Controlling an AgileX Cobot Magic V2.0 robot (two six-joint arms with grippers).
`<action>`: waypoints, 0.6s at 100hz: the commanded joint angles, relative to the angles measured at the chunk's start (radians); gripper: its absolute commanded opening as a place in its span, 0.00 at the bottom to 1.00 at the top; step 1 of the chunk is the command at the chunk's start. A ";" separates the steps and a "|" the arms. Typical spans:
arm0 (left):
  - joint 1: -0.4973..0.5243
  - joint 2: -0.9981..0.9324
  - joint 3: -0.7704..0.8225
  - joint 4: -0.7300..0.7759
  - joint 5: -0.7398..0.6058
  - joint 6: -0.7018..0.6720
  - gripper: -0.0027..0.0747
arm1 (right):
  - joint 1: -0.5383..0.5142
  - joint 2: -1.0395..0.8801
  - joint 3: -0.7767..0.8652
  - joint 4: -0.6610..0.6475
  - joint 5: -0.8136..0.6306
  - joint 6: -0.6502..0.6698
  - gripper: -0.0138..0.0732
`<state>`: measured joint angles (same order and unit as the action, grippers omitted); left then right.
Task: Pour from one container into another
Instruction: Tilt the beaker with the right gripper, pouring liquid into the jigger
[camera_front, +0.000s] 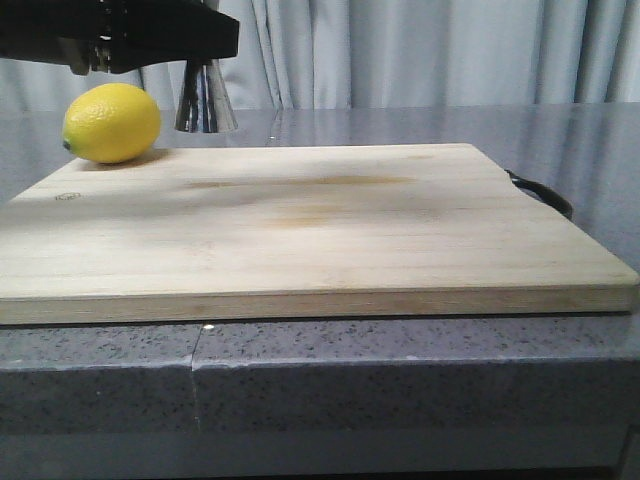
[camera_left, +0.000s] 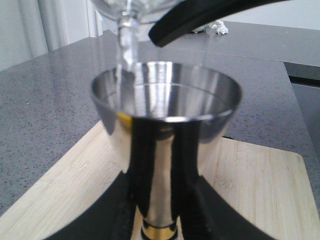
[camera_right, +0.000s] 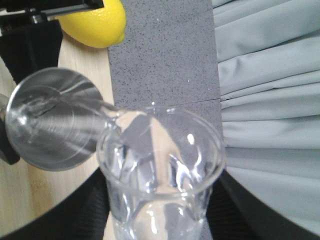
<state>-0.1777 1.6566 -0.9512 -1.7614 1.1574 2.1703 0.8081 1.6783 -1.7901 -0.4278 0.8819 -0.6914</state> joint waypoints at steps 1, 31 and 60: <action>-0.008 -0.046 -0.032 -0.080 0.112 -0.007 0.23 | 0.002 -0.044 -0.033 -0.042 -0.069 -0.022 0.52; -0.008 -0.046 -0.032 -0.080 0.112 -0.007 0.23 | 0.002 -0.044 -0.033 -0.045 -0.065 -0.114 0.52; -0.008 -0.046 -0.032 -0.080 0.112 -0.007 0.23 | 0.002 -0.044 -0.033 -0.056 -0.063 -0.150 0.52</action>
<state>-0.1777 1.6566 -0.9512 -1.7614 1.1574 2.1703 0.8081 1.6783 -1.7901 -0.4372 0.8774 -0.8266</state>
